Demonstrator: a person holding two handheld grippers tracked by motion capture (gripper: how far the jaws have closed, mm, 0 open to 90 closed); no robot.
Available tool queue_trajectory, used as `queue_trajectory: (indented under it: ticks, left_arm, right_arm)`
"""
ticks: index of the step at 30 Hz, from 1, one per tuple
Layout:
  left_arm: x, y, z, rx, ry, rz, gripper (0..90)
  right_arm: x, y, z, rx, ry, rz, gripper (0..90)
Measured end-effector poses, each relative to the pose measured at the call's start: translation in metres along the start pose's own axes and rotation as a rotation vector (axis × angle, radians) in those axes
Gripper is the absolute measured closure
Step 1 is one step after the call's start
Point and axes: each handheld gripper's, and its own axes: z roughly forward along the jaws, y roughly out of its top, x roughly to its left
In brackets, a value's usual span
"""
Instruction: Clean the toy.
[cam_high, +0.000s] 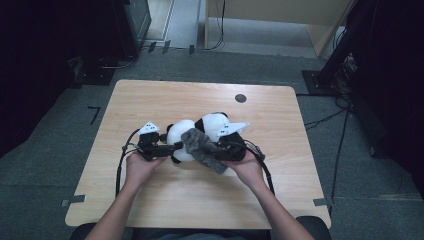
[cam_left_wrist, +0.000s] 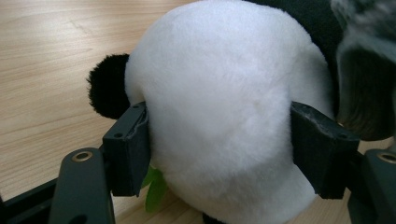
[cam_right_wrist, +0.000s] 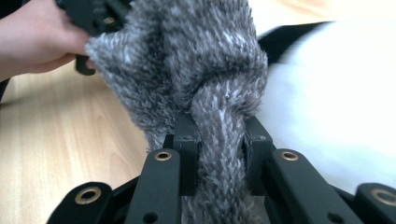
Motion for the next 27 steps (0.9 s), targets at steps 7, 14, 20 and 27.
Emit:
queue_trajectory:
  ticks: [7,14,20,27]
  left_arm:
    - [0.001,0.000,0.000,0.001,-0.005,-0.005,27.9]
    - [0.001,0.001,0.000,0.009,-0.007,-0.003,27.8]
    - [0.001,0.001,0.000,0.008,-0.008,-0.004,27.6]
    - [0.000,0.001,0.000,0.012,-0.004,-0.001,27.6]
  right_arm:
    - [-0.019,-0.010,-0.027,-0.035,-0.027,0.037,72.9]
    - [-0.029,-0.019,-0.047,-0.040,-0.068,0.052,72.2]
    - [-0.043,-0.029,-0.058,-0.033,-0.102,0.065,72.8]
    - [-0.055,-0.037,-0.067,-0.012,-0.138,0.108,74.8]
